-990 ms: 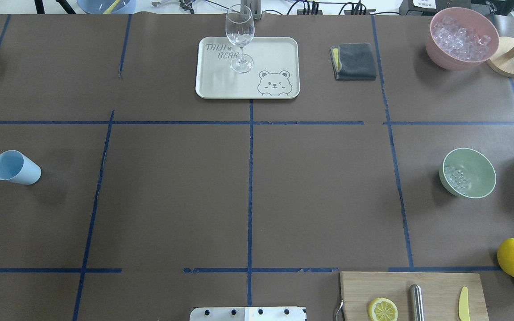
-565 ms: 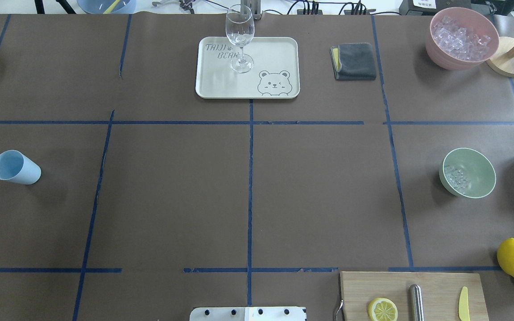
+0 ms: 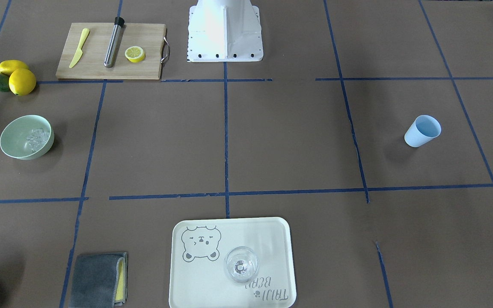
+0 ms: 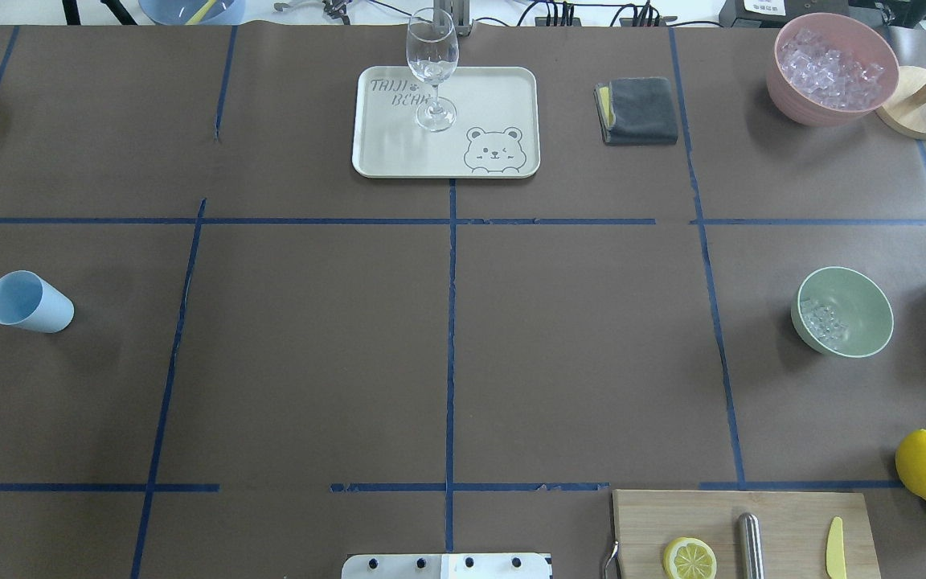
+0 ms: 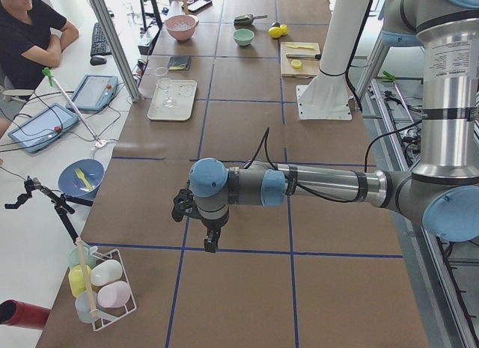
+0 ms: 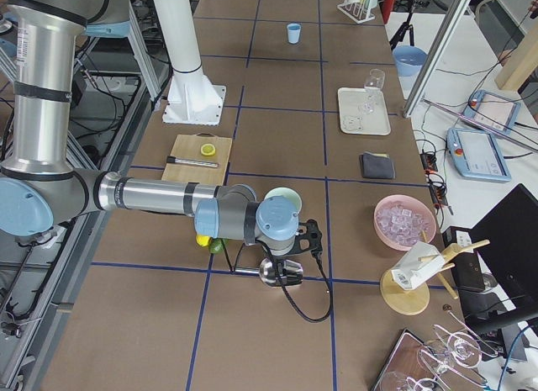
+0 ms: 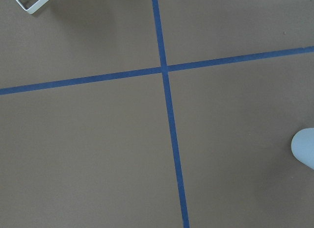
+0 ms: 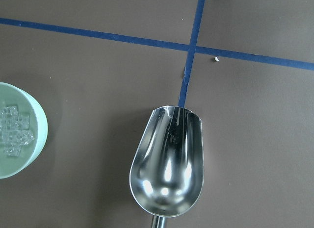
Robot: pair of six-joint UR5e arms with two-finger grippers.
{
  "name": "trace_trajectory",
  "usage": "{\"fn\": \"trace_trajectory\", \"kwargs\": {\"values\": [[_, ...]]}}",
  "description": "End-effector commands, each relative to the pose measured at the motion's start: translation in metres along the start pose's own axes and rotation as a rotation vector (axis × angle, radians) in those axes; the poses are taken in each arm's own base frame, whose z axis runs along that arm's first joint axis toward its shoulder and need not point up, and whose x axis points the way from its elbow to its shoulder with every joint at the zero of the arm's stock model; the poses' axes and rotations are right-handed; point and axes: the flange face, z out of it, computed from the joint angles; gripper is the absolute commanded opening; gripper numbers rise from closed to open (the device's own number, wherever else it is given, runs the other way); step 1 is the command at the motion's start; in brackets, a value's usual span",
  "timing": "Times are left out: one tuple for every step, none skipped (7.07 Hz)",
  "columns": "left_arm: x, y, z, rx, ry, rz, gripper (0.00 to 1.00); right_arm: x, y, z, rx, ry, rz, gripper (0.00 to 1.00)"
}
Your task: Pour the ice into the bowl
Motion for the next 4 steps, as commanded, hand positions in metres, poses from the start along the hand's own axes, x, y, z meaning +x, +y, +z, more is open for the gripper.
{"fn": "trace_trajectory", "kwargs": {"values": [[0.0011, -0.0012, -0.0012, 0.003, 0.0, 0.003, 1.0, 0.0007, 0.0004, 0.0004, -0.001, 0.0, 0.005, 1.0], [0.0005, -0.0011, -0.0007, 0.002, 0.0, 0.003, 1.0, 0.0009, 0.0004, 0.0004, -0.001, 0.002, 0.005, 1.0], [0.001, -0.0026, -0.0014, 0.01, -0.003, 0.01, 1.0, 0.0002, -0.0019, -0.0023, 0.005, 0.004, 0.008, 1.0], [0.001, -0.0023, -0.0013, 0.012, -0.001, 0.013, 1.0, -0.0013, -0.0039, -0.0046, 0.01, 0.004, 0.029, 1.0]]}}
